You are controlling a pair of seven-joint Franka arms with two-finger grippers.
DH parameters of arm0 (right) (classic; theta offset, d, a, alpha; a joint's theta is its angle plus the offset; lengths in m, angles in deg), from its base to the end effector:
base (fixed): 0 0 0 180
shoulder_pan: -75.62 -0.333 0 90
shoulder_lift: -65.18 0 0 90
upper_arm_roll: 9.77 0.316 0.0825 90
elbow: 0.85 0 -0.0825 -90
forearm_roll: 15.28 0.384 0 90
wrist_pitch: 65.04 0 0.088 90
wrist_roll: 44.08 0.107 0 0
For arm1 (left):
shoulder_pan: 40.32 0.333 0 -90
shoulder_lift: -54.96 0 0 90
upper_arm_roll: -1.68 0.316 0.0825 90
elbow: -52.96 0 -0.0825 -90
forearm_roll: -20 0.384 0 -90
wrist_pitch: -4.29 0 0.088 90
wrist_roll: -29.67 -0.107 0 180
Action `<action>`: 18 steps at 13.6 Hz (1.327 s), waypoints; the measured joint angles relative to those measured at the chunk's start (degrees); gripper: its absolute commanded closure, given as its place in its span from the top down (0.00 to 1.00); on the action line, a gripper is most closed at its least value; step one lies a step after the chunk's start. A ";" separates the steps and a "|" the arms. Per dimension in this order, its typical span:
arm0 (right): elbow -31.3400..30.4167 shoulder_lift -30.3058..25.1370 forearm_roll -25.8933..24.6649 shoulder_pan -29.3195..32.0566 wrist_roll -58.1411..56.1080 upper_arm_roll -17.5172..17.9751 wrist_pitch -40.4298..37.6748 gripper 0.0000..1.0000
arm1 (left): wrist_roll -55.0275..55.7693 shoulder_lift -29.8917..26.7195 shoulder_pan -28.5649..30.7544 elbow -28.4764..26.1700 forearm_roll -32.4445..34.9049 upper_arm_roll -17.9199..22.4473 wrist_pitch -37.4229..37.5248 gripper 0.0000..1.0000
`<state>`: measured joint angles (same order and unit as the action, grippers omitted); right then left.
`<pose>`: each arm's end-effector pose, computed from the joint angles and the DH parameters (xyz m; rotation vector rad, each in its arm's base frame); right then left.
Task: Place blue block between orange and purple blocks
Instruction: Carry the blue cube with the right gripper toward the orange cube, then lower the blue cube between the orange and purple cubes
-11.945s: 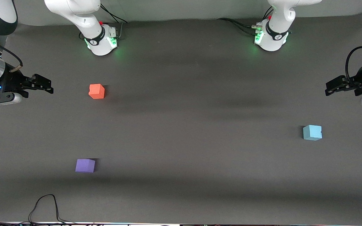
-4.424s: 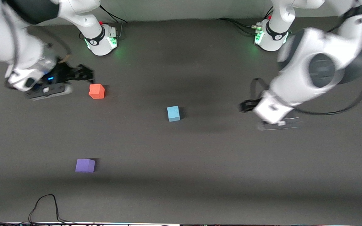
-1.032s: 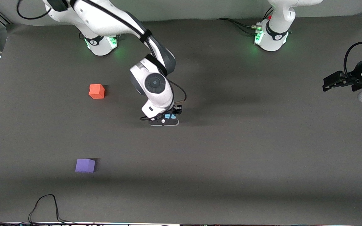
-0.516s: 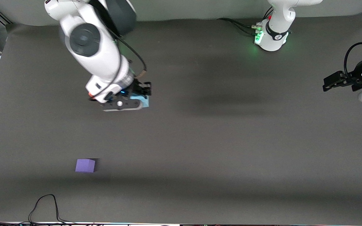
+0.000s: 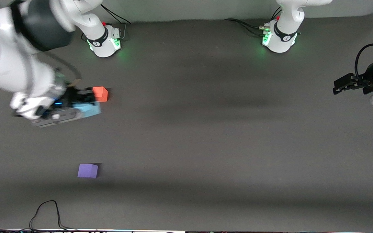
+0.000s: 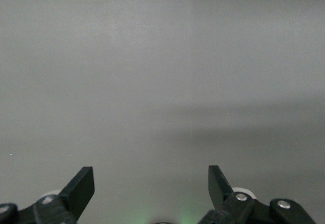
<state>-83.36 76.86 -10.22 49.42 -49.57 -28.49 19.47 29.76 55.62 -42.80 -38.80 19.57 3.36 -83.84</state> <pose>0.5911 0.1069 0.5653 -3.0912 -0.3555 0.2474 0.5530 -0.0086 0.6010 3.1327 -0.0193 -0.1174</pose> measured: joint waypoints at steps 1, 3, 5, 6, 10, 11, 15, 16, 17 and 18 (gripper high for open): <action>-1.78 -0.83 0.03 0.33 -6.37 -5.09 -0.01 0.25 | -0.01 0.00 0.00 0.00 0.00 0.00 -0.12 1.00; -4.17 -1.30 0.12 0.84 -12.67 -11.17 -0.01 0.25 | -0.01 0.00 0.00 0.01 0.00 0.01 -0.22 1.00; -6.39 -1.31 0.20 0.91 -13.99 -12.88 0.37 0.25 | -0.01 0.00 0.00 0.02 0.00 0.00 -0.26 1.00; -7.85 -1.28 0.21 0.65 -13.98 -12.76 1.53 0.25 | -0.02 0.00 0.00 0.02 0.00 0.01 -0.27 1.00; -20.62 -0.34 0.73 -1.07 -13.80 -12.13 19.34 0.25 | -0.03 0.00 0.00 0.04 0.00 0.01 -0.50 1.00; -25.05 0.51 0.91 -1.84 -13.77 -12.03 26.04 0.25 | -0.03 0.00 0.00 0.05 0.00 0.00 -0.54 1.00; -32.92 8.01 9.71 -3.74 -13.55 -11.59 38.52 0.25 | -0.05 0.00 -0.04 0.04 0.00 -0.01 -0.76 1.00; -33.08 9.88 11.43 -3.76 -13.65 -11.57 39.67 0.25 | -0.06 0.00 -0.07 0.04 0.00 -0.01 -0.79 1.00; -33.17 11.39 12.21 -3.75 -13.67 -11.58 40.89 0.25 | -0.06 0.00 -0.08 0.04 0.00 -0.01 -0.80 1.00; -33.48 12.59 12.60 -3.74 -13.67 -11.59 42.60 0.25 | -0.06 0.00 -0.09 0.04 0.00 -0.02 -0.81 1.00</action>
<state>-116.85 89.45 2.38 45.68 -63.24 -40.07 62.07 29.70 55.62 -42.89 -38.76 19.57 3.34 -84.65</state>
